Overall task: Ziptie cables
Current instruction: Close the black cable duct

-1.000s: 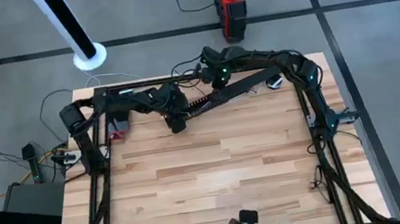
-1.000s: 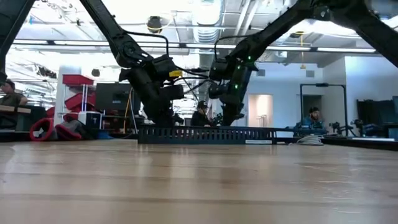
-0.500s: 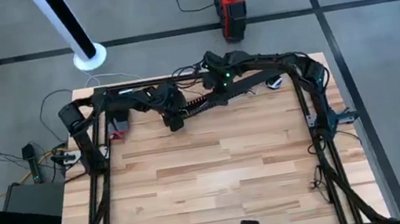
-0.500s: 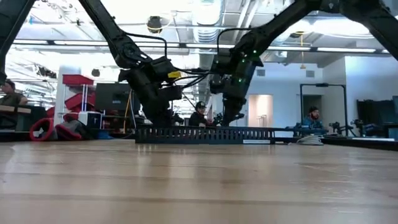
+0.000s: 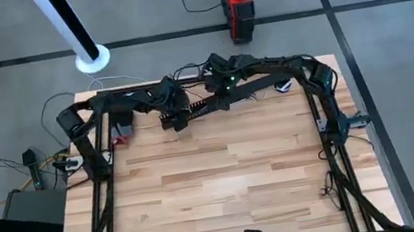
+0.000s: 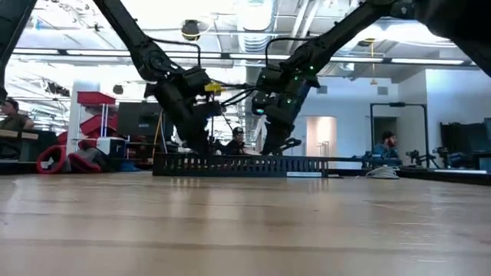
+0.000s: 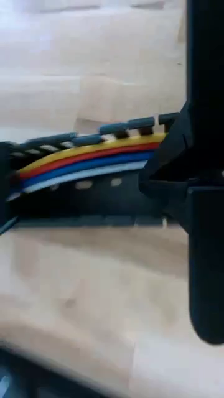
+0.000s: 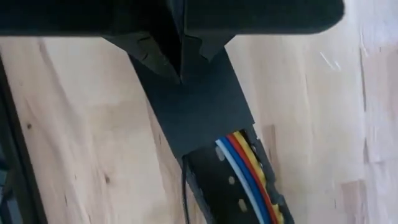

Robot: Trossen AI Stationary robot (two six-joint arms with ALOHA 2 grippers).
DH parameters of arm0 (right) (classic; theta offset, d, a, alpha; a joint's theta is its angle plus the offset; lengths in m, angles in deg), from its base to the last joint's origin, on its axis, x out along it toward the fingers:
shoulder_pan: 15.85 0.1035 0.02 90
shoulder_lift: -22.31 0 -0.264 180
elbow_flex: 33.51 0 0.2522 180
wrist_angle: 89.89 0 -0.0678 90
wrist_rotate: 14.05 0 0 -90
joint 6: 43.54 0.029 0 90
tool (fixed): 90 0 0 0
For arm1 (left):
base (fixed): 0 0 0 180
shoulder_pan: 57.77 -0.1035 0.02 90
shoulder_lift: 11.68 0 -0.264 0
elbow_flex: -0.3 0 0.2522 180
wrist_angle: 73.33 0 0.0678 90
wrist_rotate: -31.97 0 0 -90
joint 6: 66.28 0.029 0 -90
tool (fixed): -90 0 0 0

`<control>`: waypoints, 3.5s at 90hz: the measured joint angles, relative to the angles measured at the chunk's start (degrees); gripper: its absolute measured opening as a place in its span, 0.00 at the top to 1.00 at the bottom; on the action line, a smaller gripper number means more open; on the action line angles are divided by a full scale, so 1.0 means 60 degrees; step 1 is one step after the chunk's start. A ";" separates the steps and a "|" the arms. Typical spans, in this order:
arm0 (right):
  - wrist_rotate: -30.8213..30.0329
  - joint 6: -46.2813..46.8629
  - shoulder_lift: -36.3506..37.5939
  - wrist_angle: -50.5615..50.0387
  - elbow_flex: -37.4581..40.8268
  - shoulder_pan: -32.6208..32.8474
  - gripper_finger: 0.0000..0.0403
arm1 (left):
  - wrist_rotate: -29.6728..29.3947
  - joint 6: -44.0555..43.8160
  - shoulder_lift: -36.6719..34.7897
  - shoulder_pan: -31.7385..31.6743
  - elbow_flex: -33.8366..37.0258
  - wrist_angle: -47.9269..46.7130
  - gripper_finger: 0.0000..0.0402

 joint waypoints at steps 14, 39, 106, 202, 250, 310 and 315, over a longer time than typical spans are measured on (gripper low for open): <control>0.0092 0.0141 -0.0014 -0.0084 0.0000 -0.0149 1.00 | -0.0014 -0.0321 -0.0942 -0.0112 -0.0005 -0.0463 1.00; 0.0086 0.0017 -0.0007 -0.0227 0.0017 -0.0211 1.00 | -0.1673 -0.1712 -0.2251 -0.0030 -0.0012 -0.4840 1.00; 0.0097 -0.0114 -0.0003 -0.0196 0.0040 -0.0225 1.00 | -0.3091 -0.2947 -0.2600 0.0389 0.3708 -0.0187 1.00; -0.0112 0.0005 0.0754 -0.0072 0.0711 -0.0486 1.00 | -0.3016 -0.2215 -0.2575 -0.0270 0.3690 0.0391 1.00; -0.0186 -0.0012 0.0711 0.0455 0.0732 -0.0384 1.00 | -0.2781 -0.1966 -0.2575 -0.0277 0.3708 0.0844 1.00; -0.0355 -0.0015 0.0132 -0.0305 -0.0011 -0.0182 1.00 | -0.1928 -0.1895 -0.1392 -0.0284 0.3559 0.2244 1.00; -0.0363 -0.0009 0.0124 -0.0319 -0.0011 -0.0182 1.00 | -0.1912 -0.1929 -0.1069 -0.0268 0.3386 0.2271 1.00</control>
